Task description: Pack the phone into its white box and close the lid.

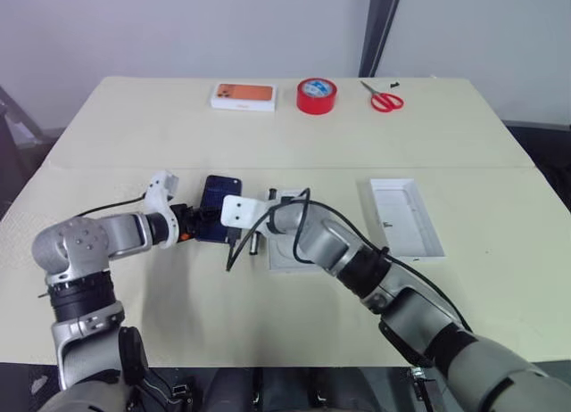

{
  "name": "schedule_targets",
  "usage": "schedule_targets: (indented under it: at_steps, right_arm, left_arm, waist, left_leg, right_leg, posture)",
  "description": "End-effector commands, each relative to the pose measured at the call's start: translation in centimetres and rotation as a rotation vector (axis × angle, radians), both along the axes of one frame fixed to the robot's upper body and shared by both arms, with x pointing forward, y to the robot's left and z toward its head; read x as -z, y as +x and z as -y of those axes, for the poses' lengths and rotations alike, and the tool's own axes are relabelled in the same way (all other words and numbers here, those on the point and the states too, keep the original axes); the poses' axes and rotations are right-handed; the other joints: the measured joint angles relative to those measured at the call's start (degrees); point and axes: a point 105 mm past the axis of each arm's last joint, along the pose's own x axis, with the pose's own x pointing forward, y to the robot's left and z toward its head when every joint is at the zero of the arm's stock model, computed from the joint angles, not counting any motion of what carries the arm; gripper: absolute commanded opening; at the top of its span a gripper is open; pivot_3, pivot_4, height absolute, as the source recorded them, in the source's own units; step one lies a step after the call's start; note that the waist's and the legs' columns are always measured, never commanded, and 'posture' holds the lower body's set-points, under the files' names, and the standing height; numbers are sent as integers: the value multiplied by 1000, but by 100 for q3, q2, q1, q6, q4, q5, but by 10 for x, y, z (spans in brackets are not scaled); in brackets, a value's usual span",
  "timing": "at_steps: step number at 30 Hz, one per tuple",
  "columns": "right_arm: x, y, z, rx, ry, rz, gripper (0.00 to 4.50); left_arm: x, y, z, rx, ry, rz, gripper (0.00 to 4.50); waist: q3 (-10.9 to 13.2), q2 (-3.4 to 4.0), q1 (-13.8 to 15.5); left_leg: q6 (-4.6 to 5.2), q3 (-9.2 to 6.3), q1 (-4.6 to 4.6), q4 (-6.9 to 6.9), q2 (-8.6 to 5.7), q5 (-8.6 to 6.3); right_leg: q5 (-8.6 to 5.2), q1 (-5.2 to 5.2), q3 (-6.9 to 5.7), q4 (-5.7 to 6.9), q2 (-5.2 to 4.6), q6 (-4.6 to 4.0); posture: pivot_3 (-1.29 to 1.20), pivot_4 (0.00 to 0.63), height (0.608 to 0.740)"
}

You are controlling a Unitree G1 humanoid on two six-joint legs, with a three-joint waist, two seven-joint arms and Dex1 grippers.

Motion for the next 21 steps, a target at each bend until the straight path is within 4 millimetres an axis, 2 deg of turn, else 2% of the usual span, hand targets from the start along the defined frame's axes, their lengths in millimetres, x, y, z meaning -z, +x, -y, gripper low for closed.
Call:
schedule_targets:
  at_steps: [1, 9, 12, 16, 21]
  right_arm:
    - [-9, -6, -6, -41, 26, 27, 45]
    - [-9, -9, -1, -36, 27, 25, 45]
    - [-8, -10, 1, -34, 25, 25, 0]
    - [-9, -12, 1, -34, 27, 24, 0]
    - [-13, -16, 2, -37, 38, 25, 0]
  left_arm:
    - [17, -12, 17, 69, -78, -103, 4500]
    - [5, 0, -3, -73, -157, -66, 4500]
    - [2, 3, -11, -134, -214, -54, 3724]
    - [0, 4, -15, -178, -259, -43, 1722]
    - [-7, 6, -22, -235, -325, -16, 1722]
  waist:
    - [-1, -1, 3]
    - [-1, -2, -3]
    - [0, -3, -16]
    - [4, -9, -23]
    - [4, -11, -24]
  left_leg:
    - [0, 0, 0, 0, 0, 0]
    - [0, -1, 0, 0, -1, 0]
    - [0, -1, 0, 0, 0, 0]
    - [-1, -1, -3, 0, 0, 0]
    - [-3, -1, -3, -1, 0, 0]
  right_leg:
    - [0, 0, 0, 0, 0, 0]
    - [0, 0, -1, -1, 0, 0]
    - [0, -1, -1, -2, 0, 0]
    - [0, -6, -1, -2, 0, 0]
    - [0, -7, -1, -2, 0, 0]
  posture:
    - [0, 150, 725]
    - [0, 150, 725]
    - [0, 150, 725]
    - [0, 150, 725]
    - [0, 150, 725]
